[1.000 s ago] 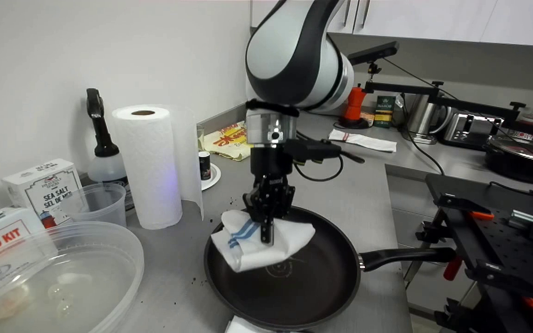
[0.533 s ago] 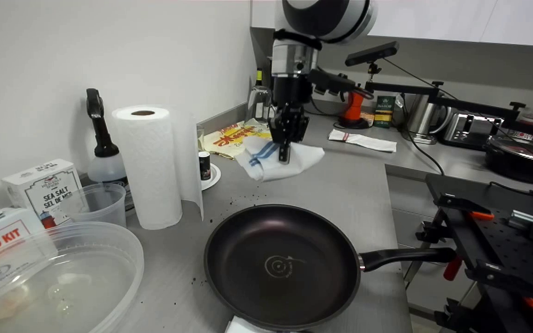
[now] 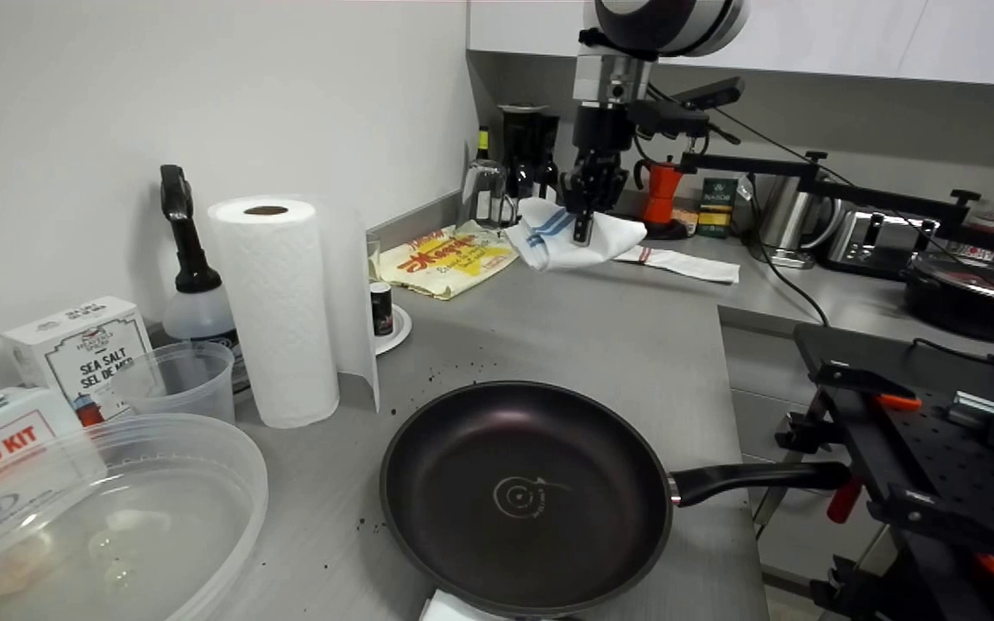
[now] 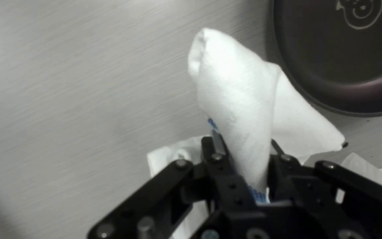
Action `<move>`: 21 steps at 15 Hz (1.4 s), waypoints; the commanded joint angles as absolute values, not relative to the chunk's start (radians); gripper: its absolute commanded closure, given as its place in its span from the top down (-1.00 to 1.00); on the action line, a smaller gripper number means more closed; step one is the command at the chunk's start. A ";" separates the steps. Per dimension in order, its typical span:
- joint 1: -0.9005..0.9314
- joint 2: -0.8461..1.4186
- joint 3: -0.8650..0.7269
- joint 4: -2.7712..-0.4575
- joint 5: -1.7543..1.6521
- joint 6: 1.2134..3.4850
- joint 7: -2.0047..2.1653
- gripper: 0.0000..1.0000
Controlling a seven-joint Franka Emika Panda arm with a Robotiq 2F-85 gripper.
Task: Use the towel to partially wipe the pan
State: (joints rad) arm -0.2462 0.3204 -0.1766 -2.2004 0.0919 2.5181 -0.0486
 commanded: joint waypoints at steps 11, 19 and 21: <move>-0.318 0.636 -0.164 -2.112 0.139 2.719 -0.008 -0.87; -0.308 0.854 -0.106 -2.022 0.157 2.849 0.047 -0.87; -0.303 0.906 -0.096 -2.004 0.157 2.878 0.060 -0.87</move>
State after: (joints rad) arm -0.3132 0.8226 -0.1082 -2.0562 0.1340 2.8328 0.0381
